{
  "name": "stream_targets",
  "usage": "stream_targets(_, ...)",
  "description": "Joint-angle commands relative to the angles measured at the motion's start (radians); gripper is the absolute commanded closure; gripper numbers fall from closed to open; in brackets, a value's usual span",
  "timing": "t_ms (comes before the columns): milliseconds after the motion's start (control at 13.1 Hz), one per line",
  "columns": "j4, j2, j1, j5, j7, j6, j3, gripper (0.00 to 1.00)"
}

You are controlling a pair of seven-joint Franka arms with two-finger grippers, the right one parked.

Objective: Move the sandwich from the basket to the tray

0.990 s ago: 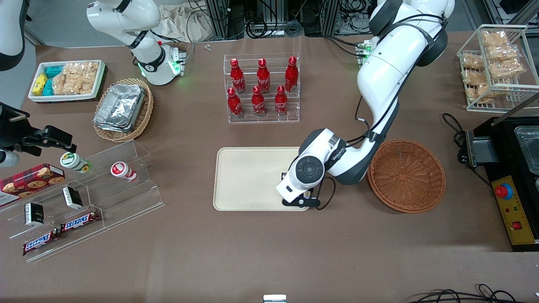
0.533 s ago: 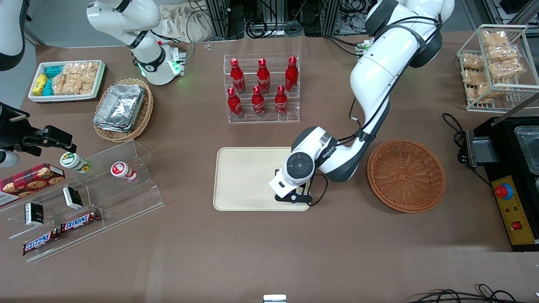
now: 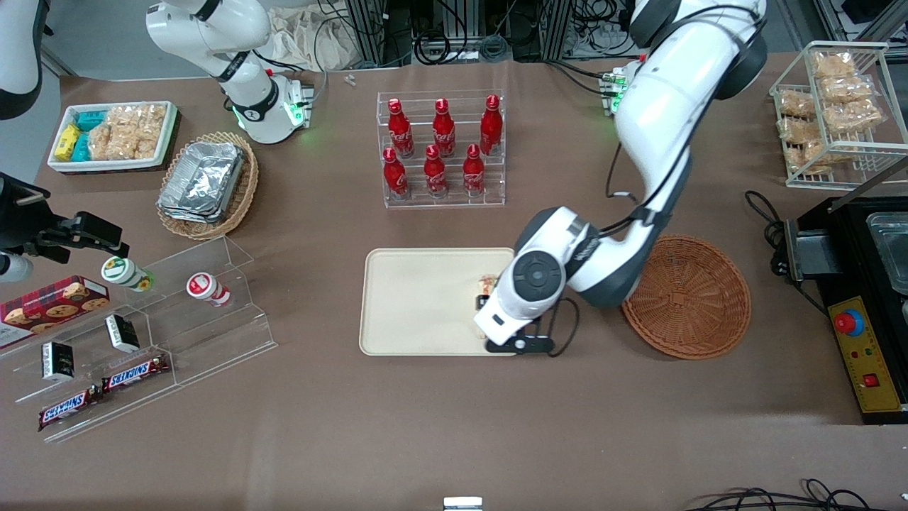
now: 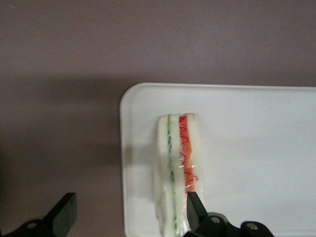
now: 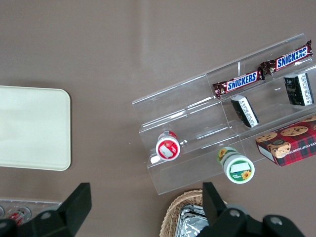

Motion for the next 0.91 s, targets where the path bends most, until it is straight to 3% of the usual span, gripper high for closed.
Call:
stream_targets(0, -0.028, -0.114, 0.043, 0.011, -0.015, -0.084, -0.003, 0.0)
stream_targets(610, -0.038, -0.304, 0.314, -0.006, -0.001, -0.268, -0.006, 0.0)
stream_targets(838, -0.161, -0.431, 0.399, -0.023, 0.014, -0.25, -0.009, 0.0)
